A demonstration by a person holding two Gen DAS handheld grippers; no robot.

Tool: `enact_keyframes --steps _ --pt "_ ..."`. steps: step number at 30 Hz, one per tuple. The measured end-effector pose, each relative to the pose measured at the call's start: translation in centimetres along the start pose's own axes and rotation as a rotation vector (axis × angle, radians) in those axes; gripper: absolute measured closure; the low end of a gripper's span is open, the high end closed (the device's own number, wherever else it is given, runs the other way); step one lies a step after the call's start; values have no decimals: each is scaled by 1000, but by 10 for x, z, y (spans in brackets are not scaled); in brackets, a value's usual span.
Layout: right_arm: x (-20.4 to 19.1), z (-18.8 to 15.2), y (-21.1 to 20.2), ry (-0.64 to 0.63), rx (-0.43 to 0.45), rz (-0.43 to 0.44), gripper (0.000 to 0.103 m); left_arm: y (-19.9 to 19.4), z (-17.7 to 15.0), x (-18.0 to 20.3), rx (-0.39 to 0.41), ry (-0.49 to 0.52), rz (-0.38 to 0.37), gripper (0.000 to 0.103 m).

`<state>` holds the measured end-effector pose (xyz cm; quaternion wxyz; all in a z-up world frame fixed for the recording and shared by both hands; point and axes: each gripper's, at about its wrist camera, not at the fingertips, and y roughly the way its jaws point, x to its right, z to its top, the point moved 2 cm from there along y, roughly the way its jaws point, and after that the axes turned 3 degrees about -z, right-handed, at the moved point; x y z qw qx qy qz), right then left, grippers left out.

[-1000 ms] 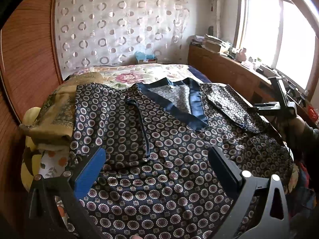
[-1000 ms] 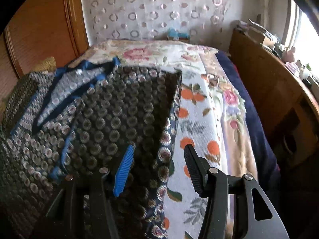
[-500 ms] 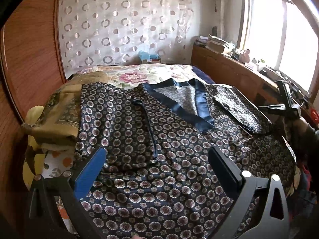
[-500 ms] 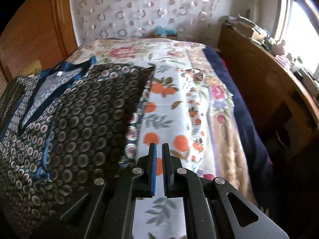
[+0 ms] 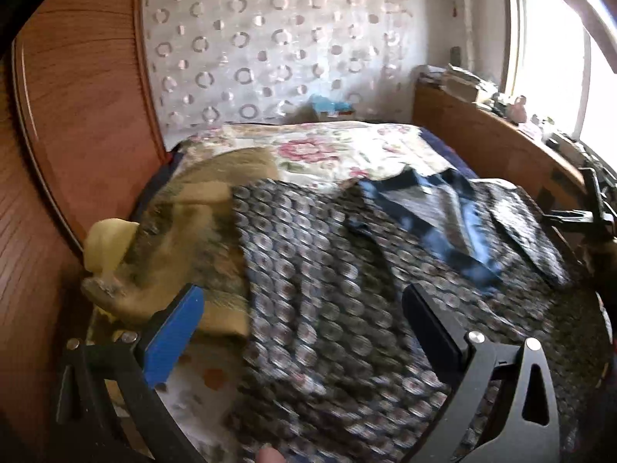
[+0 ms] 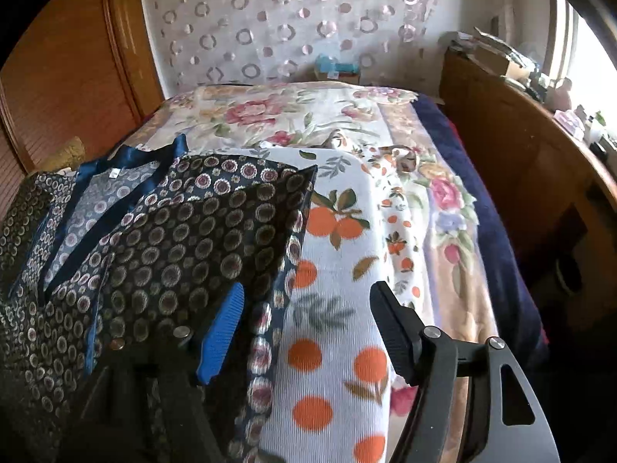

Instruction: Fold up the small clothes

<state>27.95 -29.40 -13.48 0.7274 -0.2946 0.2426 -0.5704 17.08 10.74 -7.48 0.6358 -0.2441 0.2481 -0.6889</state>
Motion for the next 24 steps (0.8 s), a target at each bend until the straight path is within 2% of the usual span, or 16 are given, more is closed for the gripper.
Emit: enact_keyframes --steps 5,8,12,16,24 --pt "4 16 19 -25 -4 13 33 26 18 -25 -27 -14 14 0" --pt "6 21 25 -46 -6 11 33 42 26 -36 -51 -23 -5 2" --pt "4 23 31 -74 -5 6 33 66 35 -49 -94 -43 -46 26" --pt "1 26 30 -89 -14 10 33 87 46 -62 -122 -84 -81 47" --pt "1 43 41 -103 -32 37 34 118 56 -68 -186 -92 -98 59"
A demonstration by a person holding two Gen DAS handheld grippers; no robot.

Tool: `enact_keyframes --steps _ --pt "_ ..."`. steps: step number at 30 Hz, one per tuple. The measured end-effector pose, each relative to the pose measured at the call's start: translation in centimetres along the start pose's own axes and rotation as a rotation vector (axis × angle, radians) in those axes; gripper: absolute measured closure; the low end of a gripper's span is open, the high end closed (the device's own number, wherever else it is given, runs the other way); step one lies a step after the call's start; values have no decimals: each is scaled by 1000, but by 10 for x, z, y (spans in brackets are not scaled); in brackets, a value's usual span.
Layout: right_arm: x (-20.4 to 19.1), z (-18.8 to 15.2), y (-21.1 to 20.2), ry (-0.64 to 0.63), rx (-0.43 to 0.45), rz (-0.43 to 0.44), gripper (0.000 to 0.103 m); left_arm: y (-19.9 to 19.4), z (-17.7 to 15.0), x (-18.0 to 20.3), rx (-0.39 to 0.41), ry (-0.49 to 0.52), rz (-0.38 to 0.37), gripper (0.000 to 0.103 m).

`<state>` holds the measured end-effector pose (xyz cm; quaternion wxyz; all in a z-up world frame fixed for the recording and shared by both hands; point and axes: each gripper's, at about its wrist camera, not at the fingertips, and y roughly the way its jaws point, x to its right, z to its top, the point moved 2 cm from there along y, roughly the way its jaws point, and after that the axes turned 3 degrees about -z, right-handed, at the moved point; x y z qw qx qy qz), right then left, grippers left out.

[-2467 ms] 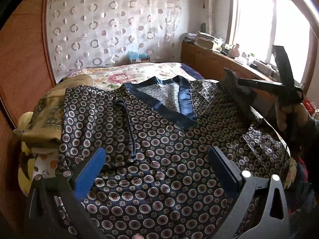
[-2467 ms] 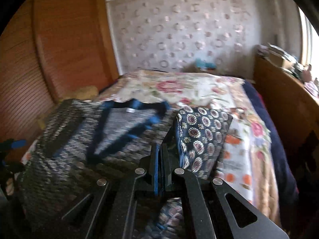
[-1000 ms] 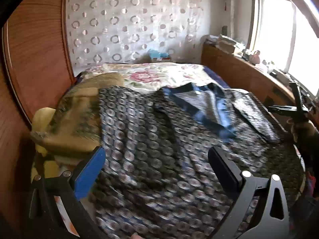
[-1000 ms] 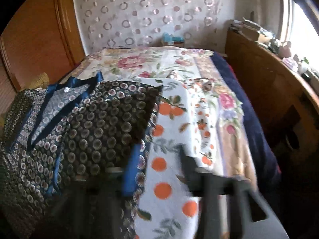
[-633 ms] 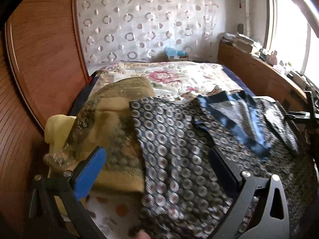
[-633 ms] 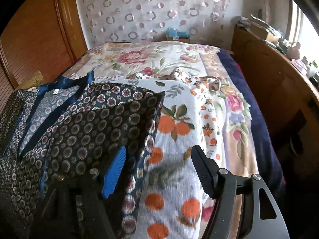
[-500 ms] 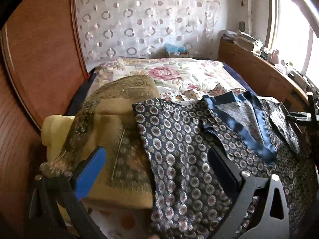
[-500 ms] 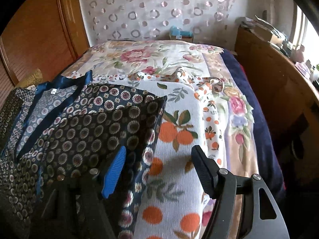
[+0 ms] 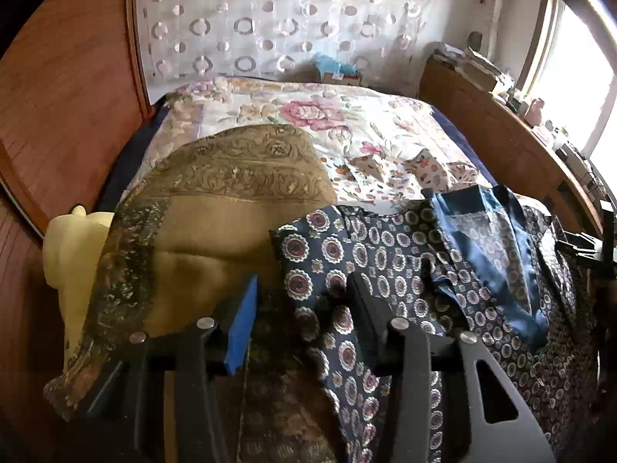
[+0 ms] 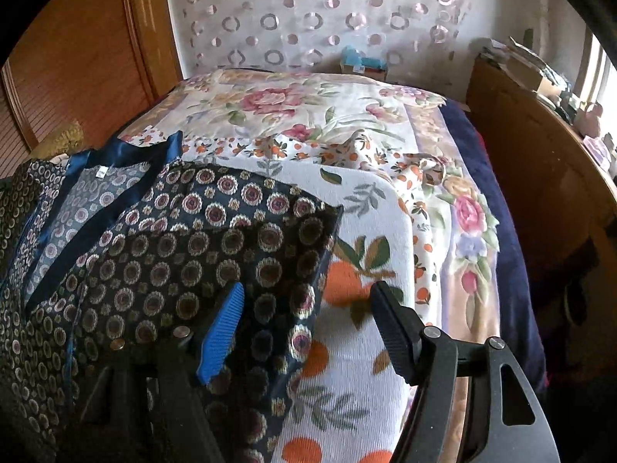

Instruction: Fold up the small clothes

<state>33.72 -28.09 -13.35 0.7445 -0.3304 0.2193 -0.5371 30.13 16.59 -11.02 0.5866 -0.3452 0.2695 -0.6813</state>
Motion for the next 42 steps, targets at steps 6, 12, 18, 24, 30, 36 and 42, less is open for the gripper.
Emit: enact_keyframes --steps 6,12,18,24,30,36,42 --pt "5 10 7 9 -7 12 62 -1 3 10 17 27 -53 84" --pt "-5 9 3 -18 -8 37 98 -9 -1 31 21 96 -115 101" --pt "-20 -1 -48 -1 151 66 101 -46 -14 46 100 98 -155 101" --pt "-36 -34 -106 13 238 125 101 -93 -50 61 171 99 -189 101" --pt "-39 -88 -160 16 299 145 102 -131 -100 58 216 81 -178 101" --pt "-32 -158 -190 46 302 166 102 -157 -157 41 238 5 -178 101" --pt "-19 -194 -207 80 290 182 102 -163 -185 39 225 -16 -154 101"
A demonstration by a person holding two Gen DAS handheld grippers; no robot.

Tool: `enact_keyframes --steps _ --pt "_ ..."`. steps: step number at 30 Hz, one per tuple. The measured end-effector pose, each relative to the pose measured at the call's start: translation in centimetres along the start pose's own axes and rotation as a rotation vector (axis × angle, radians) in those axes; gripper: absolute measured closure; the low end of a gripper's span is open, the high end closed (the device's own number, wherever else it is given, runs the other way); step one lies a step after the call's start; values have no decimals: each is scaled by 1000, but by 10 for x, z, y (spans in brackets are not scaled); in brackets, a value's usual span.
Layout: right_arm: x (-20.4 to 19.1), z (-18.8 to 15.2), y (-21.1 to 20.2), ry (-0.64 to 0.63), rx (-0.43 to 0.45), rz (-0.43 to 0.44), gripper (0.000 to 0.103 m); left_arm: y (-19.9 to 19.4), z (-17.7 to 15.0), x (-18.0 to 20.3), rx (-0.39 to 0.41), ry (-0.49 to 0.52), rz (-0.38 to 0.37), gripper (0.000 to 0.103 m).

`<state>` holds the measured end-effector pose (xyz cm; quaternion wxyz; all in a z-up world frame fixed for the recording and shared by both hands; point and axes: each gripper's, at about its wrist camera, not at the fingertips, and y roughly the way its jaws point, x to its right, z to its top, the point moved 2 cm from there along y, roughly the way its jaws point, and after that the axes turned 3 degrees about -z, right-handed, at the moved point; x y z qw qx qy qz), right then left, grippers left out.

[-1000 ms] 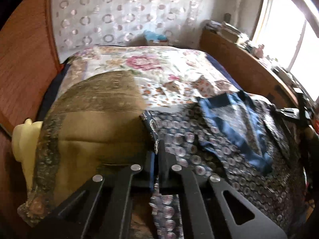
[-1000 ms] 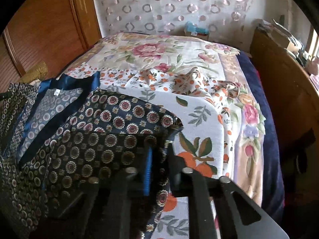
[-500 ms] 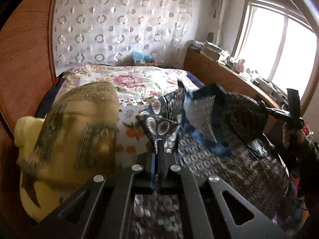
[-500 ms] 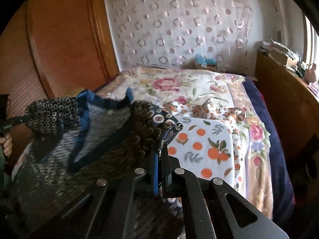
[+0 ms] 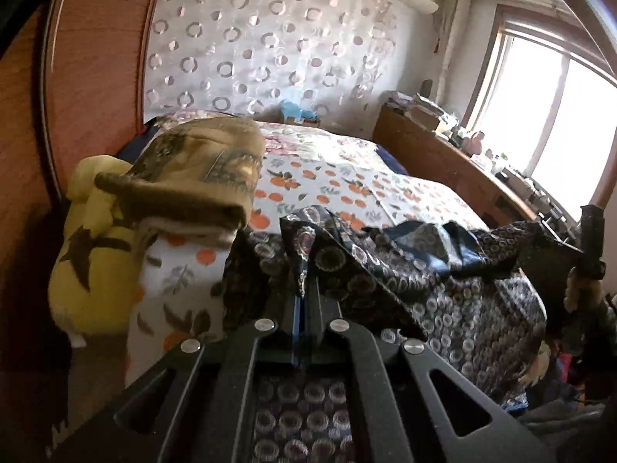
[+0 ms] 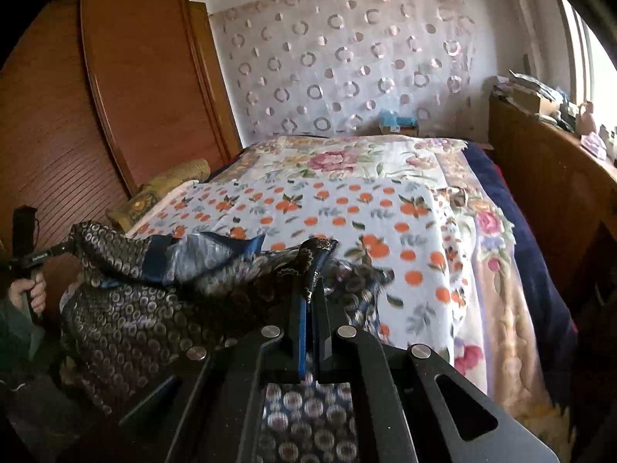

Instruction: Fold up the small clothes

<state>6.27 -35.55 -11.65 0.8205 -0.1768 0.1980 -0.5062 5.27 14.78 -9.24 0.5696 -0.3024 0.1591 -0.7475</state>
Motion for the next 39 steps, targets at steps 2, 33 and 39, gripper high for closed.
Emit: enact_keyframes --steps 2,33,39 --pt "0 -7 -9 -1 -4 -1 102 -9 -5 1 8 -7 -11 101" --pt "-15 12 -44 -102 -108 -122 102 -66 -1 4 61 22 49 51" --pt "-20 34 -50 -134 -82 -152 99 -42 24 0 36 67 69 42"
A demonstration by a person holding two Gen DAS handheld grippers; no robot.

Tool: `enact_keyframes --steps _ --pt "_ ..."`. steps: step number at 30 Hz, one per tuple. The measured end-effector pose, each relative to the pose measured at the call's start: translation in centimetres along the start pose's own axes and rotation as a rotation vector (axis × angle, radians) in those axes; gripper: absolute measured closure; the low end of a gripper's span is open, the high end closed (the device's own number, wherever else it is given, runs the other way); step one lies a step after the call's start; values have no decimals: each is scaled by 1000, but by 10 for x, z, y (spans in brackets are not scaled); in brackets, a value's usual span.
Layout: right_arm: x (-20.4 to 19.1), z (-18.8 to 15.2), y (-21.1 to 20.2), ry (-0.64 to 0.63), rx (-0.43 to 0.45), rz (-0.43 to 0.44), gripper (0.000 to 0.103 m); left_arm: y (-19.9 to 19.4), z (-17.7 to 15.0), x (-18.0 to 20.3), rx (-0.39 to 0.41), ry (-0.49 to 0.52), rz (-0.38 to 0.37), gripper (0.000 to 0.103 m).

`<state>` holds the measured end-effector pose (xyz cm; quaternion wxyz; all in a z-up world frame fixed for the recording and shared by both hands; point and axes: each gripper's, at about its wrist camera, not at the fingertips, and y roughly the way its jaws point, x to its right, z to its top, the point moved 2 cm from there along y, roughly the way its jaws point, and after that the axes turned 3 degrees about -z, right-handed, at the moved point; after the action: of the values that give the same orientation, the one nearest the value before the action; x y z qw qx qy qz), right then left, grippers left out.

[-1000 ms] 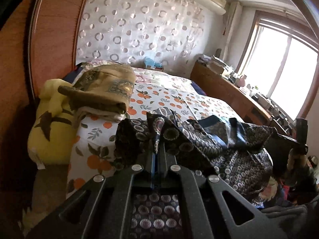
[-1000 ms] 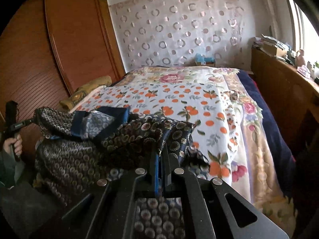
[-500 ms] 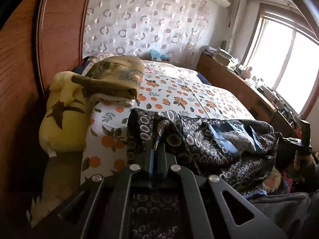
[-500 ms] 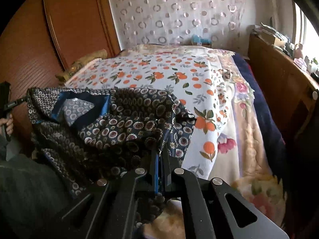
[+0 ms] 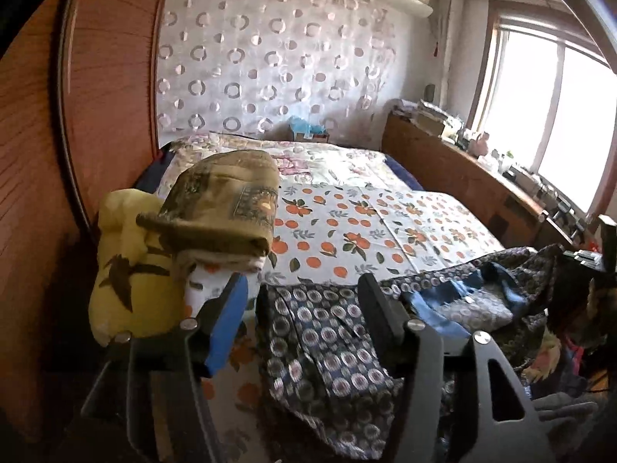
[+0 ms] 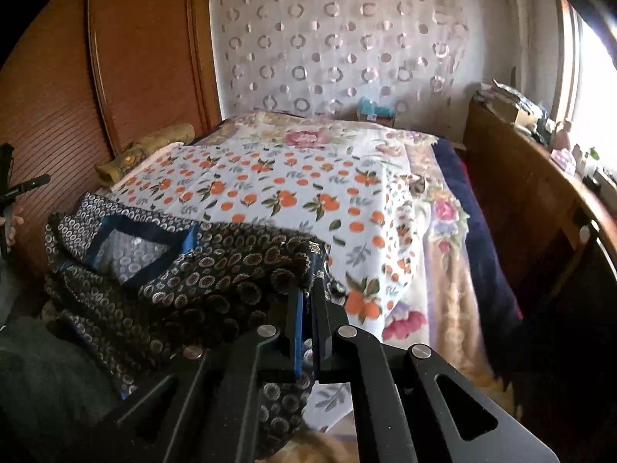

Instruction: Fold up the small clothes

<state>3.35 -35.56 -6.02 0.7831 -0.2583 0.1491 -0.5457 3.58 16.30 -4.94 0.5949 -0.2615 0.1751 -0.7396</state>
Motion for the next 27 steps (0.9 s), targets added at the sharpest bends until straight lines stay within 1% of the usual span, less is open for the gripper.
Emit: enact_keyframes --steps 5,7,8,9,10,13,16,17,20,22,27 --pt "-2 1 -6 -19 10 -6 94 29 11 -10 -43 14 41 42" --pt "0 -2 -3 -8 13 -3 85 38 12 -14 -61 17 45 42" --pt "1 -3 -2 -6 9 -2 69 45 12 -17 -74 18 50 42" --pt "4 -4 2 -3 8 -1 50 50 11 -17 -86 20 54 42" --pt "6 -6 8 -1 7 -3 46 56 10 -18 -101 24 59 42" --pt "15 -6 27 47 -2 -16 44 72 4 -21 -141 25 59 42" --pt "22 -5 52 93 -33 -5 44 86 -4 -24 -187 16 43 42" --pt "25 -4 61 120 -45 -8 44 93 -9 -25 -214 11 39 42" --pt "29 0 78 173 -43 10 44 103 -20 -25 -262 21 53 42" --pt "27 1 90 175 -53 29 44 108 -27 -26 -292 20 60 42" --pt "19 -5 117 130 -129 50 45 119 -39 -30 -356 13 61 42"
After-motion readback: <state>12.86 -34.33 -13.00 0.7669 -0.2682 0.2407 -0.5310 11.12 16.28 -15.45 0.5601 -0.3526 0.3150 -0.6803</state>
